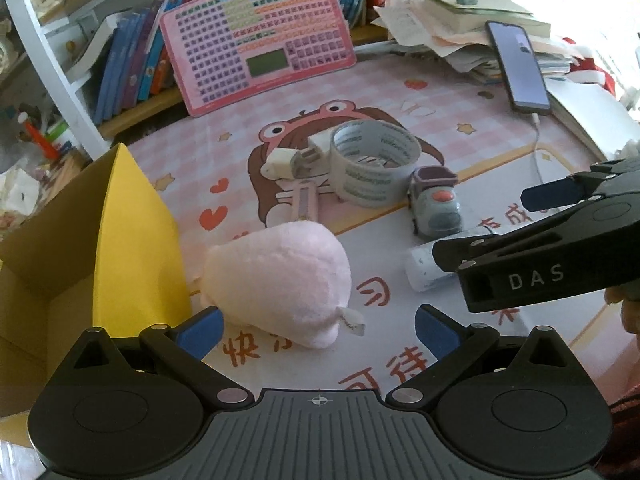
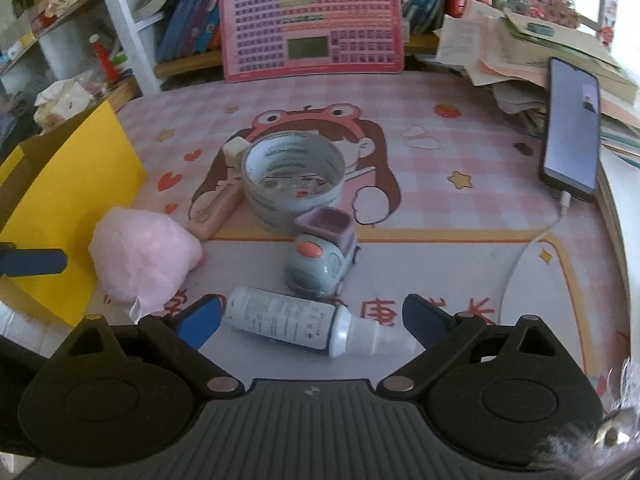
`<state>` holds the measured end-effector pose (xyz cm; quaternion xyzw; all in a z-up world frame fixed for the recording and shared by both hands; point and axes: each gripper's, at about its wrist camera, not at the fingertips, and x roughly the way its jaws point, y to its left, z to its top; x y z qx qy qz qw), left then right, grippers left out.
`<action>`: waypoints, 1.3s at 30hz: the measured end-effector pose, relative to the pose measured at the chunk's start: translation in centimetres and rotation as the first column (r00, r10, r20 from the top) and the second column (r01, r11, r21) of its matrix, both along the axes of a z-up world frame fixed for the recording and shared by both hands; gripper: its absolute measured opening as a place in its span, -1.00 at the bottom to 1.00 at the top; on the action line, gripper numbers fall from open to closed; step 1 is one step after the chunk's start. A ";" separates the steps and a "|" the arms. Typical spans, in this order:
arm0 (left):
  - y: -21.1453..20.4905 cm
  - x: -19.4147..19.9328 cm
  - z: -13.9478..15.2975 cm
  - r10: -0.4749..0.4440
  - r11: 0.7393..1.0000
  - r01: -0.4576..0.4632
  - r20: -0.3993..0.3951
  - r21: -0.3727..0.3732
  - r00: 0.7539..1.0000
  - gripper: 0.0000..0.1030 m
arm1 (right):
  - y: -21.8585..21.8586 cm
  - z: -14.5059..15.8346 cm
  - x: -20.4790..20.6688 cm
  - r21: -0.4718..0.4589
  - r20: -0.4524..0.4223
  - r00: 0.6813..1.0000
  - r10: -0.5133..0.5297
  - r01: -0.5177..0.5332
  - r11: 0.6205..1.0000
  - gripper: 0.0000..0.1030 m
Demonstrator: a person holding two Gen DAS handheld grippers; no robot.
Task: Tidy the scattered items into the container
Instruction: 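Lower the right gripper over the white spray bottle while the left approaches the pig, then close the right gripper on the spray bottle while the left grasps the pink pig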
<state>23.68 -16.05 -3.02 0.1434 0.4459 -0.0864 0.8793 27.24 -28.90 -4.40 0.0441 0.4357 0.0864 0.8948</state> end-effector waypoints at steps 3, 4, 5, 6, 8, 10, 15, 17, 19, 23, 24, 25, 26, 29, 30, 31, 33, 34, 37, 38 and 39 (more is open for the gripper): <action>0.3 0.5 -0.1 0.011 1.000 -0.011 -0.012 0.014 1.000 0.99 | 0.0 -0.4 0.5 0.018 -0.012 1.000 0.014 -0.014 1.000 0.89; 0.3 0.7 -0.2 0.017 1.000 -0.017 -0.016 0.020 1.000 0.99 | 0.0 -0.6 0.6 0.023 -0.021 1.000 0.017 -0.016 1.000 0.88; 0.4 0.9 -0.2 0.021 0.999 -0.021 -0.017 0.026 1.000 0.99 | 0.1 -0.8 0.8 0.029 -0.033 0.999 0.018 -0.017 0.999 0.88; 0.4 0.9 -0.2 0.023 0.999 -0.022 -0.017 0.031 1.000 0.99 | 0.0 -1.1 0.9 0.039 -0.046 0.999 0.016 -0.015 0.999 0.86; 0.2 1.1 -0.1 0.023 0.999 -0.022 -0.017 0.040 1.000 0.99 | 0.0 -1.4 1.2 0.048 -0.062 0.998 0.015 -0.012 0.999 0.83; 0.0 1.0 -0.1 0.018 0.999 -0.017 -0.018 0.048 1.000 0.99 | 0.1 -1.6 1.5 0.043 -0.067 0.998 0.020 -0.017 0.999 0.83; -0.3 0.8 -0.1 0.024 0.998 -0.022 -0.026 0.062 0.999 0.99 | 0.1 -2.1 2.3 0.022 -0.085 0.994 0.063 -0.061 0.998 0.83; -0.4 0.7 -0.1 0.031 0.997 -0.030 -0.025 0.065 0.999 0.99 | 0.3 -2.3 2.5 0.014 -0.091 0.992 0.090 -0.089 0.996 0.83; -0.5 0.7 0.0 0.038 0.997 -0.036 -0.026 0.068 0.999 0.99 | 0.5 -2.5 2.5 -0.008 -0.088 0.989 0.114 -0.115 0.993 0.83; -0.7 0.4 -0.1 0.044 0.996 -0.042 -0.030 0.073 0.999 0.99 | 0.3 -2.8 2.1 -0.044 -0.095 0.987 0.131 -0.135 0.990 0.37; -0.7 0.3 -0.1 0.045 0.996 -0.042 -0.030 0.074 0.999 0.99 | 0.2 -2.8 1.9 -0.043 -0.092 0.987 0.134 -0.138 0.989 0.22; -0.8 0.3 -0.1 0.045 0.996 -0.043 -0.030 0.073 0.999 0.99 | 0.0 -2.8 1.7 -0.042 -0.089 0.986 0.138 -0.142 0.989 0.11; -0.8 0.3 -0.1 0.045 0.997 -0.043 -0.030 0.072 0.999 0.99 | -0.2 -2.7 1.5 -0.040 -0.087 0.986 0.141 -0.144 0.989 0.06; -0.9 0.3 -0.1 0.043 0.997 -0.041 -0.032 0.063 0.999 0.99 | -0.8 -2.6 0.7 -0.037 -0.084 0.986 0.144 -0.147 0.988 -0.10; -1.0 0.3 -0.2 0.041 0.997 -0.039 -0.032 0.059 0.999 0.99 | -1.0 -2.6 0.5 -0.040 -0.084 0.986 0.144 -0.147 0.988 -0.14; -1.1 0.3 -0.2 0.039 0.998 -0.037 -0.033 0.056 0.999 0.99 | -1.2 -2.6 0.2 -0.042 -0.086 0.986 0.144 -0.148 0.988 -0.18; -1.2 0.4 -0.2 0.035 0.998 -0.033 -0.034 0.049 0.999 0.99 | -1.6 -2.4 -0.4 -0.045 -0.094 0.985 0.143 -0.147 0.988 -0.23; -1.3 0.4 -0.2 0.034 0.998 -0.033 -0.035 0.044 0.999 0.99 | -1.7 -2.4 -0.7 -0.047 -0.100 0.985 0.140 -0.146 0.988 -0.25; -1.1 0.8 -0.2 0.048 0.999 -0.047 -0.041 0.020 0.998 0.99 | -2.3 -2.2 -1.6 -0.045 -0.122 0.984 0.128 -0.134 0.990 -0.32; -0.9 0.9 -0.3 0.057 0.998 -0.056 -0.043 0.009 0.997 1.00 | -2.5 -2.1 -1.8 -0.041 -0.129 0.984 0.122 -0.128 0.991 -0.32; -0.8 1.0 -0.3 0.066 0.998 -0.066 -0.045 0.000 0.997 1.00 | -2.6 -2.0 -1.8 -0.034 -0.129 0.985 0.116 -0.121 0.992 -0.29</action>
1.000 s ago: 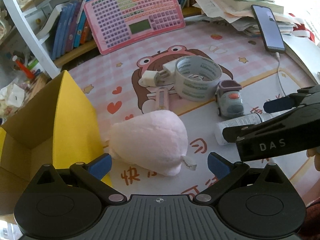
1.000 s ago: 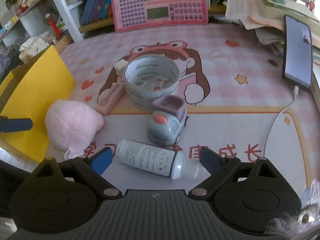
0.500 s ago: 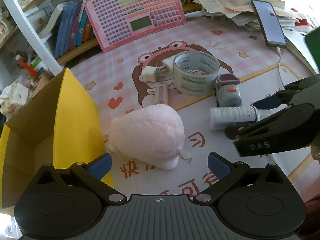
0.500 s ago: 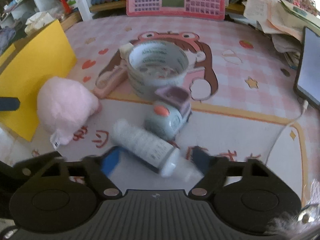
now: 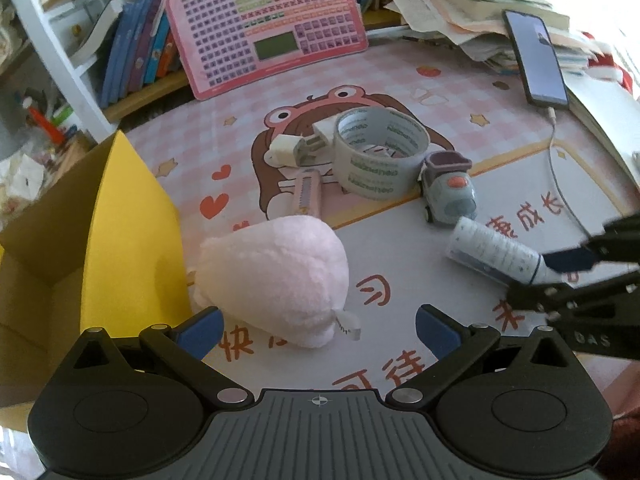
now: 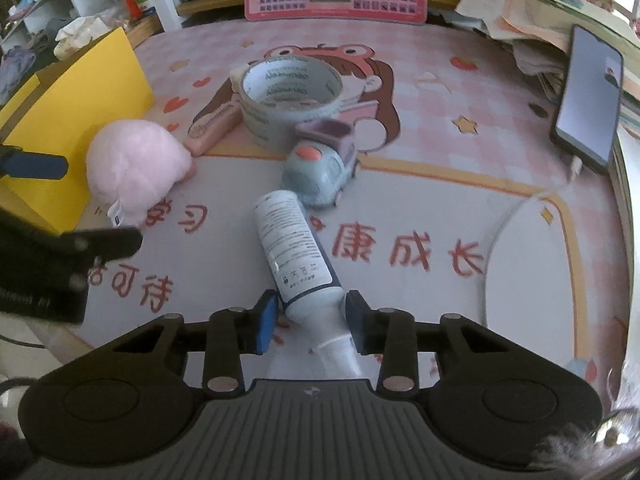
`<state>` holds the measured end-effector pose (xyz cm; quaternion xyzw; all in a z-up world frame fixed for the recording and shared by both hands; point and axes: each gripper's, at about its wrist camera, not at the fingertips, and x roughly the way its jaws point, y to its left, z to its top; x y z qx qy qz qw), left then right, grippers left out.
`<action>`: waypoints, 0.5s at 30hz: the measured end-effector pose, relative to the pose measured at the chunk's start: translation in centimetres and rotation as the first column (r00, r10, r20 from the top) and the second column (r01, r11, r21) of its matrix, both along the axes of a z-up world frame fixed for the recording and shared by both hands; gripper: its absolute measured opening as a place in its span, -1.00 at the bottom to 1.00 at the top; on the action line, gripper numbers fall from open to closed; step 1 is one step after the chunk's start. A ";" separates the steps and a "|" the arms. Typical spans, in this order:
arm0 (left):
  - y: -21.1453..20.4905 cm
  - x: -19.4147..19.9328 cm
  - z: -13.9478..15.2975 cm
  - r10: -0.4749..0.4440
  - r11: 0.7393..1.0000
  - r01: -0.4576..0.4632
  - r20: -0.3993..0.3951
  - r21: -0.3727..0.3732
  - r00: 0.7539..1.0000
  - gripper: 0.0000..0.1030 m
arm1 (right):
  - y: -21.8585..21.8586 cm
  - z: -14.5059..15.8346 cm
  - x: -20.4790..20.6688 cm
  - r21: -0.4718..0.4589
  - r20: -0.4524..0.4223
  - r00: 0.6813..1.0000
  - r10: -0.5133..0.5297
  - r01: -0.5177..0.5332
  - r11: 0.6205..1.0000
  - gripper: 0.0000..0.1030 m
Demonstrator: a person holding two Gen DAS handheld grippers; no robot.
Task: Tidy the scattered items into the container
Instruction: 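Close the right gripper on the spray bottle while the left grasps the pink pig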
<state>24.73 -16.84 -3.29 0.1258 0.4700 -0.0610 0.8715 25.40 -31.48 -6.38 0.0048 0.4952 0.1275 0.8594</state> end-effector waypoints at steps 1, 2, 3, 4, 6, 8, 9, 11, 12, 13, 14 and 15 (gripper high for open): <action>0.1 0.2 0.0 0.010 1.000 -0.010 -0.002 -0.008 1.000 1.00 | 0.0 0.2 0.0 0.006 0.007 1.000 -0.002 0.002 1.000 -0.11; 0.3 0.3 0.0 0.020 1.000 -0.020 -0.003 -0.015 1.000 1.00 | 0.0 0.4 0.0 0.005 0.019 1.000 0.001 -0.001 1.000 -0.01; 0.4 0.5 0.0 0.028 0.999 -0.028 -0.004 -0.019 1.000 1.00 | 0.3 0.6 0.2 -0.002 0.038 0.999 0.008 -0.008 1.000 0.08; 0.4 0.7 0.0 0.036 0.999 -0.036 -0.004 -0.019 0.999 1.00 | 0.6 0.8 0.3 -0.011 0.055 0.998 0.016 -0.016 1.000 0.08; 0.5 1.1 -0.1 0.049 0.999 -0.049 -0.001 -0.017 0.999 1.00 | 1.0 0.8 0.8 -0.016 0.068 0.997 0.033 -0.032 0.999 0.09; 0.5 1.7 -0.3 0.066 0.998 -0.066 0.002 -0.014 0.998 1.00 | 1.5 0.7 1.3 -0.015 0.068 0.996 0.049 -0.048 0.999 0.09; 0.6 2.0 -0.4 0.077 0.997 -0.077 0.003 -0.015 0.997 1.00 | 1.8 0.6 1.5 -0.018 0.069 0.996 0.058 -0.057 0.998 0.09; 0.8 2.7 -0.6 0.103 0.994 -0.103 0.007 -0.023 0.995 1.00 | 2.2 0.4 1.8 -0.027 0.069 0.995 0.071 -0.069 0.997 0.07; 0.9 3.0 -0.7 0.120 0.992 -0.120 0.010 -0.026 0.993 1.00 | 2.4 0.2 1.9 -0.031 0.066 0.995 0.075 -0.073 0.997 0.04; 1.1 3.2 -0.8 0.139 0.990 -0.139 0.014 -0.028 0.990 1.00 | 2.5 0.1 2.1 -0.034 0.061 0.995 0.077 -0.075 0.997 0.01; 1.2 3.6 -1.0 0.155 0.988 -0.155 0.015 -0.028 0.988 1.00 | 2.5 0.0 2.2 -0.036 0.057 0.995 0.078 -0.076 0.996 0.00; 1.2 3.9 -1.2 0.162 0.986 -0.162 0.013 -0.027 0.987 1.00 | 2.5 -0.2 2.3 -0.039 0.054 0.996 0.077 -0.075 0.996 -0.01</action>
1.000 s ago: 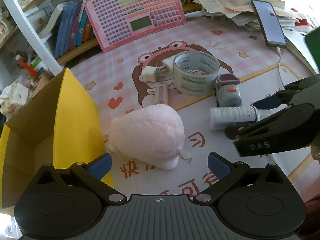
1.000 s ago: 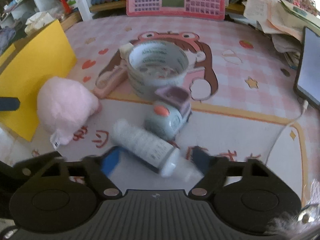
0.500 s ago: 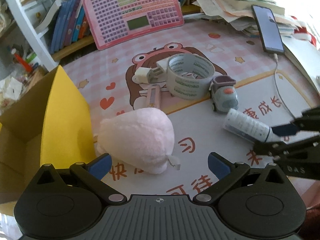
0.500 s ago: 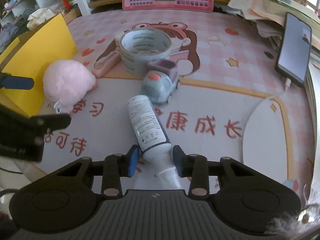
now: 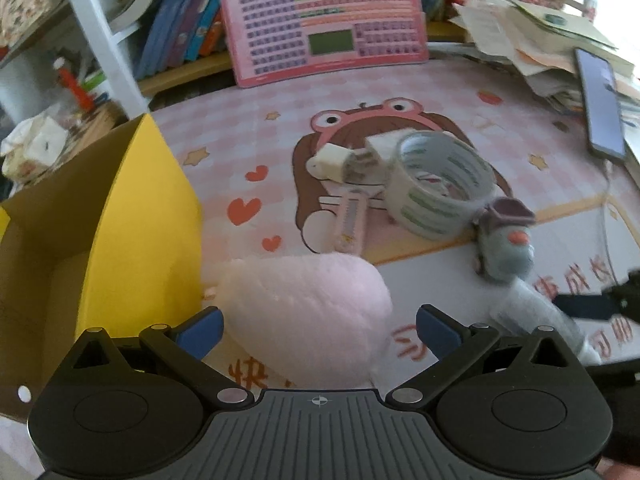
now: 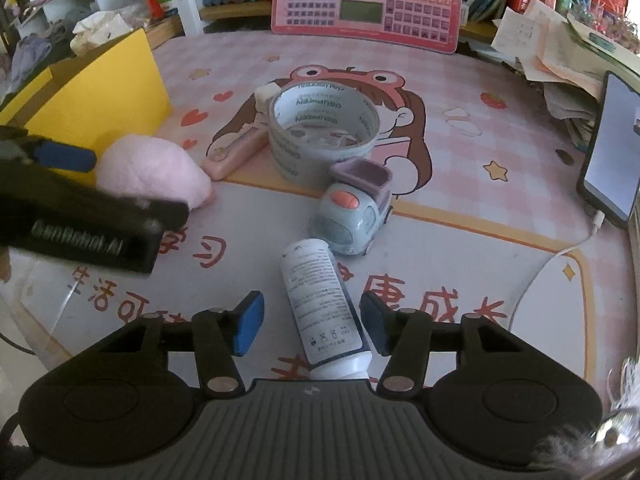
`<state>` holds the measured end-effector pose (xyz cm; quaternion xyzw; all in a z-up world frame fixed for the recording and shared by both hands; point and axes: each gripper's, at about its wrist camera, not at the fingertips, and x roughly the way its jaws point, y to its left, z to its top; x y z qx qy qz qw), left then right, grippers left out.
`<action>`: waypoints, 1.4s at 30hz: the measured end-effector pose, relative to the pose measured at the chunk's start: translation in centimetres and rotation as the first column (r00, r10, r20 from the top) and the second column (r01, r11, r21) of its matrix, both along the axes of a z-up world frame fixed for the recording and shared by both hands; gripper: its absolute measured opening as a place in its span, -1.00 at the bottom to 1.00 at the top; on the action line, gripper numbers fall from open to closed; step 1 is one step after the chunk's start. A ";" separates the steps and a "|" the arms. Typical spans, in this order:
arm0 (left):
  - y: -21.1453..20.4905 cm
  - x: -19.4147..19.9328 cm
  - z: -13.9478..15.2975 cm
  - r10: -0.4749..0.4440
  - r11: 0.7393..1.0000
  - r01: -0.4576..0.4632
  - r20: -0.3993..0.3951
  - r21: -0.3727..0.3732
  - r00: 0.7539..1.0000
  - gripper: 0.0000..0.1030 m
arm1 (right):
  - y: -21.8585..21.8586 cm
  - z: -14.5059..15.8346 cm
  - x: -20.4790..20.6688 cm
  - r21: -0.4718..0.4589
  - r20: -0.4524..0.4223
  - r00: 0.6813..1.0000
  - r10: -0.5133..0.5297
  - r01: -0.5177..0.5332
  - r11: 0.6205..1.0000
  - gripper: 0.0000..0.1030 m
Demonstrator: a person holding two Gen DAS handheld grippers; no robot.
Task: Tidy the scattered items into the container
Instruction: 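Close the right gripper on the spray bottle while the left grasps the pink pig, then lift the pig and bottle and carry both toward the yellow box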
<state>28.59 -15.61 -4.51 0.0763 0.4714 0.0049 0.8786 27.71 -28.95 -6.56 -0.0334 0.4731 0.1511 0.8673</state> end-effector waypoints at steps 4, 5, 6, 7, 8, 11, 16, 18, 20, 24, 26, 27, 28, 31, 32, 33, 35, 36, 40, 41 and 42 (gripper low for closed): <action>-0.1 0.9 -0.9 0.015 1.000 -0.015 -0.018 0.022 1.000 1.00 | -0.1 -0.5 0.4 -0.004 -0.009 1.000 -0.003 0.003 1.000 -0.11; -0.1 1.0 -1.1 0.016 1.000 -0.015 -0.022 0.028 1.000 1.00 | -0.2 -0.6 0.5 -0.003 -0.011 1.000 -0.005 0.005 1.000 -0.13; -0.2 1.1 -1.2 0.015 0.999 -0.014 -0.025 0.033 1.000 1.00 | -0.2 -0.7 0.5 -0.002 -0.010 1.000 -0.006 0.006 1.000 -0.15; -0.2 1.2 -1.3 0.011 0.999 -0.010 -0.026 0.038 1.000 1.00 | -0.2 -0.7 0.5 -0.004 -0.005 1.000 -0.005 0.005 1.000 -0.16; -0.2 1.2 -1.5 0.008 0.999 -0.007 -0.025 0.042 1.000 1.00 | -0.2 -0.8 0.5 -0.006 -0.001 1.000 -0.003 0.003 1.000 -0.16; 0.0 1.4 -1.9 0.005 0.999 -0.003 -0.031 0.047 0.999 1.00 | -0.1 -0.8 0.3 -0.009 0.012 1.000 -0.002 0.002 1.000 -0.15; -0.4 1.2 -2.4 -0.012 0.997 0.014 -0.021 0.080 1.000 0.97 | 0.0 -0.7 0.3 -0.014 0.014 1.000 0.005 -0.005 1.000 -0.26; -0.6 0.7 -2.3 -0.030 0.993 0.030 -0.002 0.113 1.000 0.74 | 0.0 -0.7 0.3 -0.017 0.015 1.000 0.012 -0.012 1.000 -0.29; -0.9 0.1 -2.0 -0.072 0.988 0.070 0.007 0.139 0.997 0.65 | -0.2 -0.6 0.2 0.004 0.012 1.000 0.007 -0.007 1.000 -0.36; -0.7 -1.3 -1.1 -0.095 0.990 0.093 0.013 0.105 0.995 0.50 | -0.5 -0.3 -0.5 0.039 0.002 1.000 -0.005 0.005 0.999 -0.38; -0.4 -1.6 -0.5 -0.096 0.993 0.095 0.017 0.068 0.995 0.46 | -0.6 -0.2 -0.8 0.048 0.002 1.000 -0.010 0.010 0.999 -0.39; -0.4 -1.8 -0.2 -0.099 0.994 0.098 0.019 0.048 0.995 0.45 | -0.6 -0.1 -0.9 0.053 0.003 1.000 -0.014 0.014 0.998 -0.39; -0.4 -2.1 0.1 -0.104 0.994 0.103 0.023 0.033 0.994 0.45 | -0.7 0.0 -1.1 0.058 0.003 1.000 -0.019 0.018 0.998 -0.39; -1.0 -3.0 1.0 -0.132 0.991 0.132 0.042 0.012 0.990 0.45 | -0.8 0.3 -1.4 0.072 0.004 0.999 -0.033 0.033 0.997 -0.39; -1.1 -3.3 1.2 -0.140 0.990 0.140 0.047 0.004 0.989 0.45 | -0.8 0.2 -1.4 0.076 0.000 0.999 -0.038 0.038 0.996 -0.39; -1.3 -3.5 1.4 -0.151 0.988 0.152 0.049 -0.004 0.987 0.45 | -0.7 0.2 -1.5 0.078 -0.006 0.999 -0.041 0.041 0.996 -0.39; -1.5 -4.1 1.7 -0.171 0.985 0.172 0.046 -0.020 0.984 0.45 | -0.5 0.1 -1.6 0.074 -0.015 0.999 -0.040 0.041 0.996 -0.39; -1.5 -4.2 1.8 -0.177 0.984 0.178 0.045 -0.029 0.983 0.45 | -0.4 0.0 -1.7 0.068 -0.015 0.999 -0.037 0.038 0.997 -0.39; -1.5 -4.9 2.1 -0.189 0.980 0.191 0.039 -0.052 0.981 0.46 | 0.1 -0.1 -1.9 0.049 -0.014 0.999 -0.038 0.039 0.998 -0.39; -1.4 -5.0 2.1 -0.190 0.980 0.192 0.038 -0.054 0.981 0.46 | 0.2 -0.2 -1.9 0.046 -0.016 0.999 -0.040 0.041 0.998 -0.39; -1.4 -5.1 2.1 -0.189 0.980 0.191 0.036 -0.057 0.981 0.46 | 0.2 -0.2 -1.9 0.042 -0.018 0.999 -0.041 0.042 0.998 -0.39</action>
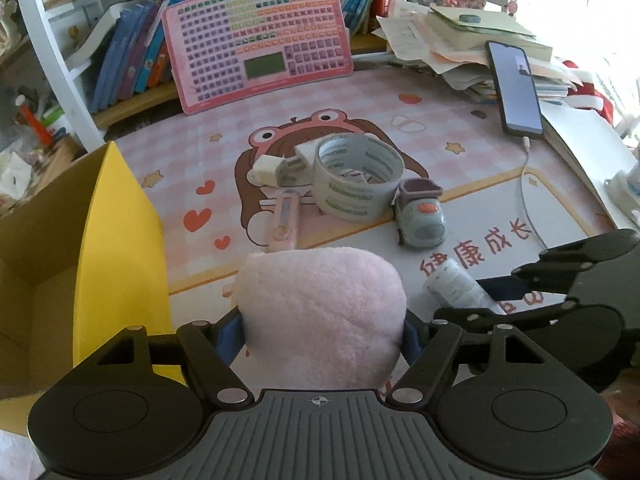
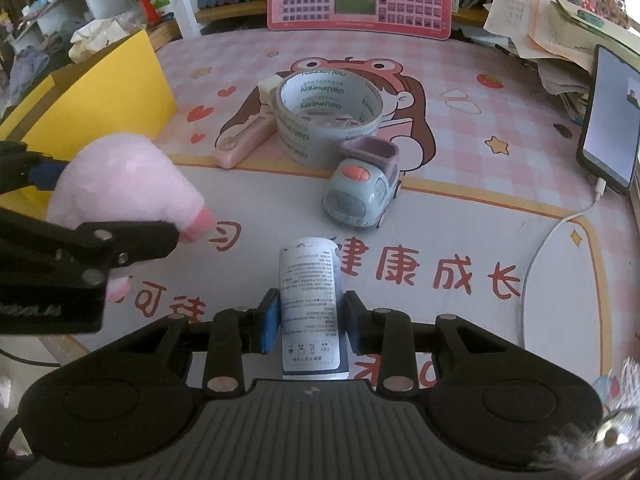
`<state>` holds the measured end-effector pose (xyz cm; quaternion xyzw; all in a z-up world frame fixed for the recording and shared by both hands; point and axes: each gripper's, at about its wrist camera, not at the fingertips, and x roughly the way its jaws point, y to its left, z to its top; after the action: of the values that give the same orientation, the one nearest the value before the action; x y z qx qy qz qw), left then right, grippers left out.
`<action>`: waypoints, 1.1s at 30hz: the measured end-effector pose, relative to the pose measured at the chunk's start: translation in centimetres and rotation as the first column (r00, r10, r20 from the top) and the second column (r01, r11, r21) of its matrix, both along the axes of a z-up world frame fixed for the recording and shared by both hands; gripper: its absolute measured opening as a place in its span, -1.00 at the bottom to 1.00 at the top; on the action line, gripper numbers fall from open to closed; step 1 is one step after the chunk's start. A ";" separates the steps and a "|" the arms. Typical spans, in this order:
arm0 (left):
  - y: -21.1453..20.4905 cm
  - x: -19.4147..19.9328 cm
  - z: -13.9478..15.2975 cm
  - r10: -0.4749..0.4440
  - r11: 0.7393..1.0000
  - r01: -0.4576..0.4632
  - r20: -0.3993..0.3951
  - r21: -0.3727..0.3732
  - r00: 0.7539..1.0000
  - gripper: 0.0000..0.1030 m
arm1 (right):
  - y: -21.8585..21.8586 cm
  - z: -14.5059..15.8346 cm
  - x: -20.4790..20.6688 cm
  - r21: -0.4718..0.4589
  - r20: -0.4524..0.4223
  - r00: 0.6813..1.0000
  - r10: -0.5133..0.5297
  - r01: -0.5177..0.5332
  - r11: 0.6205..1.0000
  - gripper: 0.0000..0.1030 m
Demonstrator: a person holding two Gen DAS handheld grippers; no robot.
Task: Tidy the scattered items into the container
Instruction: 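Lift the pig and bottle and carry both toward the yellow box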
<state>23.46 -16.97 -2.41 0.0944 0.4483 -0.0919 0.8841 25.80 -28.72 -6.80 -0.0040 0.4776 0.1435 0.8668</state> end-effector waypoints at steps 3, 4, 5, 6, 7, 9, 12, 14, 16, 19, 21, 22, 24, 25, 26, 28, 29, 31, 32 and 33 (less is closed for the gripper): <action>0.2 -0.2 0.0 0.000 1.000 0.000 -0.009 -0.007 1.000 0.46 | 0.1 -0.2 0.1 -0.009 -0.004 1.000 -0.004 0.004 1.000 -0.38; 0.2 -0.3 0.0 -0.001 1.000 0.001 -0.012 -0.011 1.000 0.46 | 0.2 -0.2 0.1 -0.013 -0.003 1.000 -0.003 0.003 1.000 -0.38; 0.3 -0.4 0.0 -0.003 1.000 0.003 -0.016 -0.016 1.000 0.46 | 0.3 -0.2 0.1 -0.014 -0.002 1.000 -0.002 0.002 1.000 -0.37; 0.3 -0.5 0.0 -0.006 1.000 0.005 -0.019 -0.020 1.000 0.46 | 0.3 -0.3 0.1 -0.015 -0.001 1.000 -0.002 0.002 1.000 -0.37; 0.2 -0.7 -0.1 -0.009 1.000 0.008 -0.022 -0.024 1.000 0.46 | 0.3 -0.3 0.1 -0.017 0.001 1.000 -0.002 0.002 1.000 -0.34; 0.1 -1.0 -0.1 -0.015 1.000 0.015 -0.026 -0.027 1.000 0.46 | 0.4 -0.3 0.2 -0.027 0.004 1.000 0.003 -0.003 1.000 -0.35; 0.2 -1.5 0.1 -0.021 0.999 0.020 -0.028 -0.037 0.999 0.46 | 0.3 -0.3 0.1 -0.019 0.002 1.000 0.004 -0.004 1.000 -0.40; 0.3 -1.7 0.3 -0.024 0.999 0.023 -0.022 -0.043 0.999 0.46 | 0.1 -0.2 0.0 -0.012 -0.003 1.000 -0.008 0.008 1.000 -0.40; 0.4 -1.9 0.5 -0.025 0.998 0.025 -0.012 -0.049 1.000 0.46 | -0.2 0.0 -0.2 -0.008 0.004 1.000 -0.022 0.022 1.000 -0.40; 0.3 -2.1 0.8 -0.038 0.998 0.038 0.004 -0.059 0.999 0.46 | -0.6 0.5 -0.6 0.001 0.016 0.999 -0.049 0.049 0.999 -0.40; 0.1 -2.2 1.0 -0.054 0.997 0.054 0.010 -0.063 0.999 0.46 | -1.0 0.7 -0.8 0.007 0.015 0.998 -0.069 0.069 0.998 -0.40; 0.0 -2.2 1.0 -0.061 0.996 0.061 0.011 -0.066 0.998 0.46 | -1.2 0.7 -0.8 0.009 0.011 0.997 -0.079 0.079 0.997 -0.40; -0.1 -2.3 0.9 -0.073 0.995 0.074 0.010 -0.071 0.997 0.46 | -1.4 0.7 -1.0 0.011 0.006 0.995 -0.100 0.100 0.995 -0.40; -0.1 -2.3 0.9 -0.078 0.994 0.079 0.009 -0.076 0.997 0.46 | -1.5 0.7 -1.1 0.009 0.005 0.994 -0.108 0.108 0.994 -0.40; -0.1 -2.4 0.8 -0.083 0.993 0.084 0.009 -0.081 0.996 0.46 | -1.6 0.8 -1.2 0.007 0.005 0.993 -0.116 0.116 0.993 -0.40; -0.1 -2.6 0.9 -0.094 0.991 0.095 0.013 -0.090 0.995 0.46 | -1.7 0.8 -1.4 0.004 0.006 0.992 -0.127 0.127 0.992 -0.40; -0.1 -2.7 0.9 -0.100 0.990 0.101 0.015 -0.096 0.995 0.46 | -1.8 0.9 -1.5 0.001 0.006 0.991 -0.130 0.130 0.991 -0.40; -0.1 -3.0 0.9 -0.112 0.988 0.114 0.021 -0.109 0.993 0.46 | -1.7 1.0 -1.9 -0.005 0.009 0.991 -0.137 0.137 0.991 -0.40; -0.1 -3.1 0.9 -0.119 0.986 0.121 0.025 -0.115 0.993 0.46 | -1.6 1.2 -2.0 -0.009 0.012 0.990 -0.139 0.139 0.990 -0.40; -0.1 -3.2 1.0 -0.125 0.984 0.128 0.030 -0.121 0.992 0.46 | -1.5 1.3 -2.2 -0.013 0.016 0.990 -0.140 0.141 0.990 -0.40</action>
<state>20.26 -17.04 -1.43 0.0691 0.4252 -0.1742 0.8855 23.60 -30.24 -5.52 0.0224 0.4713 0.0786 0.8782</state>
